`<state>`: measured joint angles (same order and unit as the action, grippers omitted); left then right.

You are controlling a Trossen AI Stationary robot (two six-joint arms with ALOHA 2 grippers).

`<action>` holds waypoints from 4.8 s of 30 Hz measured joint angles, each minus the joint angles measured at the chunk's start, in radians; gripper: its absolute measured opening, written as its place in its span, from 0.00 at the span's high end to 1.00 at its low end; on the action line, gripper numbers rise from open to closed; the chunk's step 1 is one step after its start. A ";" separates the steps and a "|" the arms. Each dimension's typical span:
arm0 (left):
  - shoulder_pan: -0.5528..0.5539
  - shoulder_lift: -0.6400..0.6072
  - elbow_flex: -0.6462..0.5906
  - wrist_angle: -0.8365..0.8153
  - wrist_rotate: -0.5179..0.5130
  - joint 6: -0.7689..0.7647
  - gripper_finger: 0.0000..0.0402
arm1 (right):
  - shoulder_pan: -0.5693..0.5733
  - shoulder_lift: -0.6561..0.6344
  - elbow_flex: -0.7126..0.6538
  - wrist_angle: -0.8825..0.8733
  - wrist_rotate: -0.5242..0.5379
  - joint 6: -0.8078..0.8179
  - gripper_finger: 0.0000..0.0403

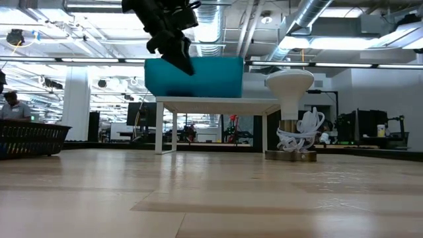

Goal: Pick & Place Office Desk Supplies
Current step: Put the blue bin with crayon boxes on the shelf

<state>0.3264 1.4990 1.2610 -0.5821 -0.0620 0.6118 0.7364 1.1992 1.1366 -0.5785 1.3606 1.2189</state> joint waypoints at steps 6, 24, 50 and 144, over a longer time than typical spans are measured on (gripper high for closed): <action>0.000 -0.014 0.002 0.009 -0.021 -0.003 0.67 | 0.000 0.000 0.000 0.012 0.001 -0.026 0.58; -0.183 -0.047 0.044 0.377 -0.144 -0.748 0.59 | 0.003 0.000 0.000 0.012 -0.006 -0.041 0.58; -0.158 0.428 0.579 0.006 -0.351 -1.178 0.55 | 0.023 -0.002 0.000 0.003 -0.079 -0.071 0.58; -0.080 0.027 0.174 -0.492 0.015 -0.529 1.00 | 0.027 -0.001 0.000 0.041 -0.016 -0.111 0.58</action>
<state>0.2459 1.5257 1.4349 -1.0740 -0.0473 0.0833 0.7634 1.1984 1.1370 -0.5371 1.3441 1.1077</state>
